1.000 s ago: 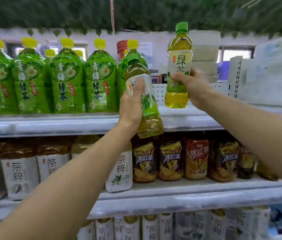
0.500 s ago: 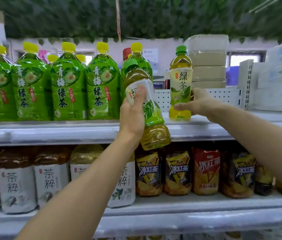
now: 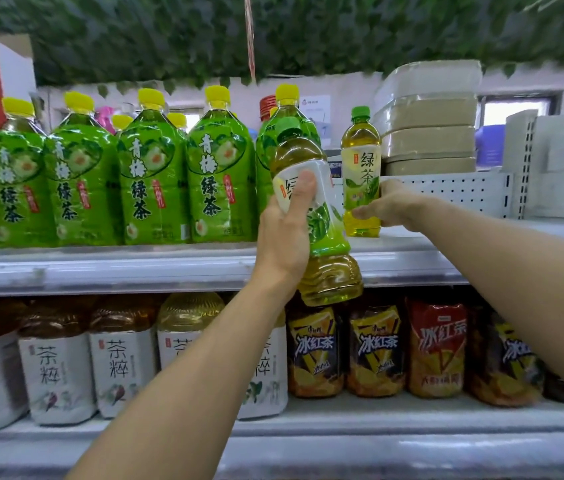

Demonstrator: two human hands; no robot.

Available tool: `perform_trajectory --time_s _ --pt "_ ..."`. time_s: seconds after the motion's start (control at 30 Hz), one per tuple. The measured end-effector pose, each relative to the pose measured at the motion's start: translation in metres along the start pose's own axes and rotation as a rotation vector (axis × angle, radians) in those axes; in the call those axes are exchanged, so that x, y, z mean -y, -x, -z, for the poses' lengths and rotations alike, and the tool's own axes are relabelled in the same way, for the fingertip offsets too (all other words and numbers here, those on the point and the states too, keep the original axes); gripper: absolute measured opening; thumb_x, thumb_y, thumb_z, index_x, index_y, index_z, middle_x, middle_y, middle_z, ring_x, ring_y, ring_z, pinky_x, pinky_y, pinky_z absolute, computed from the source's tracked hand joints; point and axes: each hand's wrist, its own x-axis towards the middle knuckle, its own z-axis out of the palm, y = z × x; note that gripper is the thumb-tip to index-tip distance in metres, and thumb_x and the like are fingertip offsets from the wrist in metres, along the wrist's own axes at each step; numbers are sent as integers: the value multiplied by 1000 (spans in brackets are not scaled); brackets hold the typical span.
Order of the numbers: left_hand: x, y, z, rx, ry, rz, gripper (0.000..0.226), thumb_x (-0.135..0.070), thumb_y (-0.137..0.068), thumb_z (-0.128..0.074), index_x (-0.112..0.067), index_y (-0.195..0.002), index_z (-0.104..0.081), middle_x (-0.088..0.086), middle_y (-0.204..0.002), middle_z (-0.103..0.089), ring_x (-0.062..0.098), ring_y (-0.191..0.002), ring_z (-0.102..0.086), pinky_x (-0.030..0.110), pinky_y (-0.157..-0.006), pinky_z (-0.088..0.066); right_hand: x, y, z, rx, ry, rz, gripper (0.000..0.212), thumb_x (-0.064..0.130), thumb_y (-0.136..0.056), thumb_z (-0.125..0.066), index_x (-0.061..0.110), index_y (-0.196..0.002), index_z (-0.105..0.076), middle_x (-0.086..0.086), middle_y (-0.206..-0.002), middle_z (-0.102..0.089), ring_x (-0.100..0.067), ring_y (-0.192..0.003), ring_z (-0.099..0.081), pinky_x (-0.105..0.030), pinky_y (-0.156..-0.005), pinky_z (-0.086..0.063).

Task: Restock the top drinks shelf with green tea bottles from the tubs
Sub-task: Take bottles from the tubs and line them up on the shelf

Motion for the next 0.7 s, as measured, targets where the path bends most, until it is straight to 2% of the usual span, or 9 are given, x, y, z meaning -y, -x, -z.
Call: perform_trajectory --time_s 0.1,0.17,0.23,0.33,0.4,0.47,0.57,0.63,0.7 --pt "-3 3 -1 2 -17 4 69 -76 -74 -57 -20 -111 -70 14 -106 -75 37 -101 -71 59 -94 -54 5 14 -4 -62 39 29 34 22 -94 -66 9 -124 -55 -7 -123 -61 -22 -106 -52 -31 -91 -39" --pt "-4 4 -1 -1 -29 2 67 -75 -75 -56 -22 -112 -70 10 -105 -76 31 -101 -72 56 -95 -55 13 31 -3 -220 -14 120 45 31 -96 -63 8 -131 -49 -7 -124 -59 -18 -101 -50 -25 -82 -41" --pt "-8 6 -3 -8 -36 8 66 -75 -75 -57 -21 -111 -70 12 -104 -76 34 -101 -72 57 -95 -55 26 64 0 -310 -27 262 52 38 -97 -59 8 -137 -46 -3 -119 -59 -16 -100 -54 -22 -75 -43" --pt "-14 9 -5 -4 -40 47 76 -78 -66 -61 -18 -113 -68 17 -106 -74 40 -102 -70 59 -95 -54 32 114 0 -79 35 411 49 47 -92 -61 14 -127 -60 0 -113 -67 -15 -101 -63 -32 -90 -52" --pt "-20 11 -8 -13 -7 71 66 -70 -72 -70 -20 -115 -62 12 -109 -74 33 -100 -72 56 -93 -56 30 140 -3 143 40 395 41 44 -84 -71 23 -118 -62 4 -110 -70 -11 -97 -67 -30 -90 -53" --pt "-25 13 -16 -23 84 86 59 -58 -74 -79 -26 -115 -54 10 -113 -72 31 -103 -72 56 -90 -57 26 150 -10 236 -15 407 45 34 -76 -83 28 -113 -58 5 -106 -72 -10 -94 -70 -30 -88 -55" --pt "-36 14 -36 16 34 17 77 -62 -57 -83 -29 -117 -47 5 -116 -70 28 -110 -69 54 -94 -55 20 148 -10 95 -116 505 51 21 -74 -86 29 -116 -57 6 -108 -73 -7 -100 -70 -36 -94 -55" --pt "-44 10 -48 91 -29 -31 75 -57 -70 -81 -22 -124 -43 3 -113 -69 22 -108 -69 50 -97 -54 16 141 -1 30 -171 508 50 21 -70 -88 32 -110 -60 8 -105 -74 -6 -100 -70 -37 -96 -54" --pt "-50 3 -60 156 -56 -32 57 -53 -93 -63 -16 -131 -41 0 -108 -66 16 -103 -68 40 -92 -57 10 133 10 -65 -169 467 62 37 -57 -90 28 -110 -59 8 -102 -74 -6 -97 -70 -38 -93 -55"
